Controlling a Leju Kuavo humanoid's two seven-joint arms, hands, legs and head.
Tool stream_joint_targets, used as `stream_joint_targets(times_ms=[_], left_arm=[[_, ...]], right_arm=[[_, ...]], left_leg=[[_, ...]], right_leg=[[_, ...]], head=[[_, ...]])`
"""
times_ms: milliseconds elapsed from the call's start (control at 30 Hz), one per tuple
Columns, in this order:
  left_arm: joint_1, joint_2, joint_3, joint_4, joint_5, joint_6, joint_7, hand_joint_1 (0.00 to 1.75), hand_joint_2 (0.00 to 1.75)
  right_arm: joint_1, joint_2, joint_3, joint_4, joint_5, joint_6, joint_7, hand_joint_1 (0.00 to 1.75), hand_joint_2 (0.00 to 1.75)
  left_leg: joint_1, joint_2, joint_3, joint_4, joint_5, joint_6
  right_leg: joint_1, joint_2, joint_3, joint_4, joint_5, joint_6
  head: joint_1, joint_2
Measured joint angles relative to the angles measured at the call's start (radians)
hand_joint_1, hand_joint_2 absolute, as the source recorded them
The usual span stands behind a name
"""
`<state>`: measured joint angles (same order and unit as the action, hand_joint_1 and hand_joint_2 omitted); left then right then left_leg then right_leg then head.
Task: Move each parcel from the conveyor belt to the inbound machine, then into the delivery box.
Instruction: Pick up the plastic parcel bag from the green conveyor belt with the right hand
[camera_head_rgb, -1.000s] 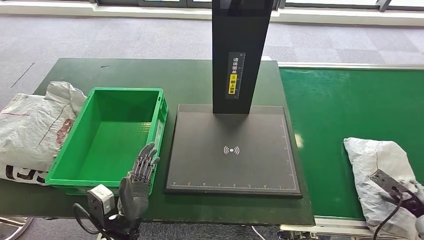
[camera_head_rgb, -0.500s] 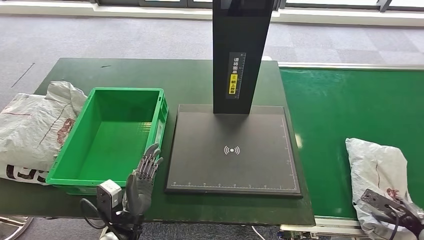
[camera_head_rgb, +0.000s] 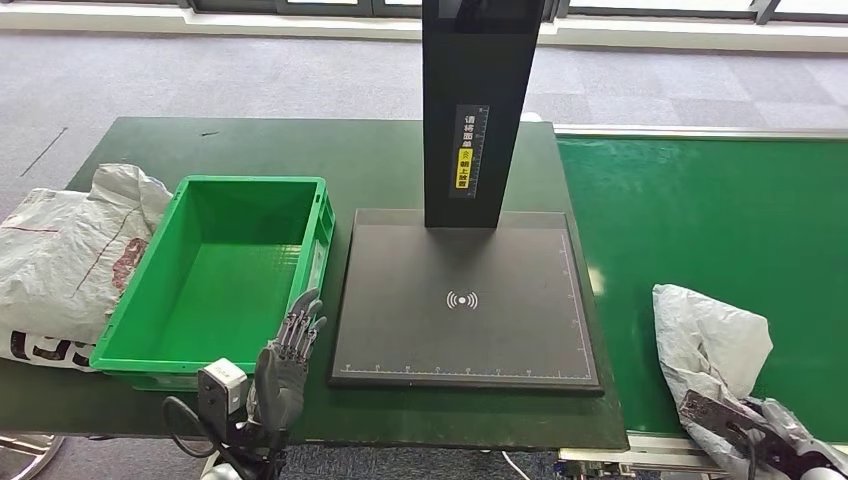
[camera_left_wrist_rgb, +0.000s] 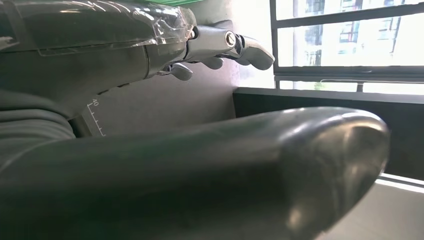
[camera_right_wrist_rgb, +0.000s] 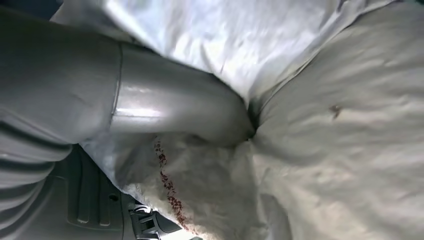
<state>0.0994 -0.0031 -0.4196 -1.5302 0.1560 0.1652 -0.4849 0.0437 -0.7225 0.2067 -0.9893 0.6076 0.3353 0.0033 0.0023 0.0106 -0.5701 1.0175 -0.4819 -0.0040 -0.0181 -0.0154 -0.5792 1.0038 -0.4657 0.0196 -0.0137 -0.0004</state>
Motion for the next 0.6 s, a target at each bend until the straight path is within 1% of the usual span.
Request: stream_joint_targets(times_ms=[133, 367, 500, 567, 600], left_arm=[[-0.001, 0.0, 0.0, 0.002, 0.0, 0.001, 0.0, 0.0, 0.0], [-0.001, -0.004, 0.0, 0.004, -0.001, 0.005, 0.02, 0.0, 0.0], [0.004, -0.01, 0.0, -0.008, -0.013, 0.015, 0.034, 0.0, 0.0], [0.014, -0.012, 0.0, -0.027, -0.025, 0.028, 0.042, 0.0, 0.0], [0.02, -0.014, 0.0, -0.039, -0.032, 0.034, 0.047, 0.0, 0.0]], right_arm=[[0.01, 0.003, 0.011, -0.016, 0.01, -0.022, 0.01, 1.75, 1.75], [0.059, 0.039, 0.066, -0.103, 0.104, -0.165, 0.113, 1.75, 1.75], [0.079, 0.05, 0.079, -0.163, 0.182, -0.27, 0.137, 1.75, 1.75], [0.079, 0.068, 0.075, -0.2, 0.274, -0.35, 0.144, 1.75, 1.75], [0.079, 0.082, 0.067, -0.223, 0.336, -0.408, 0.148, 1.75, 1.75]], left_leg=[[0.0, 0.0, 0.0, 0.0, 0.0, 0.0], [0.0, 0.0, 0.0, 0.0, 0.0, 0.0], [0.0, 0.0, -0.006, 0.0, 0.0, 0.0], [0.0, 0.001, -0.009, -0.001, -0.001, 0.0], [0.0, 0.001, -0.007, 0.0, -0.001, 0.0]], right_leg=[[0.0, -0.001, 0.0, 0.0, 0.0, 0.0], [0.0, 0.0, 0.0, 0.0, 0.0, 0.0], [0.0, 0.0, 0.0, 0.0, -0.001, 0.0], [0.0, 0.0, 0.0, 0.0, -0.001, -0.001], [0.0, 0.0, 0.0, 0.0, -0.001, -0.001]], head=[[0.0, 0.0], [0.0, 0.0], [0.0, 0.0], [0.0, 0.0], [0.0, 0.0]])
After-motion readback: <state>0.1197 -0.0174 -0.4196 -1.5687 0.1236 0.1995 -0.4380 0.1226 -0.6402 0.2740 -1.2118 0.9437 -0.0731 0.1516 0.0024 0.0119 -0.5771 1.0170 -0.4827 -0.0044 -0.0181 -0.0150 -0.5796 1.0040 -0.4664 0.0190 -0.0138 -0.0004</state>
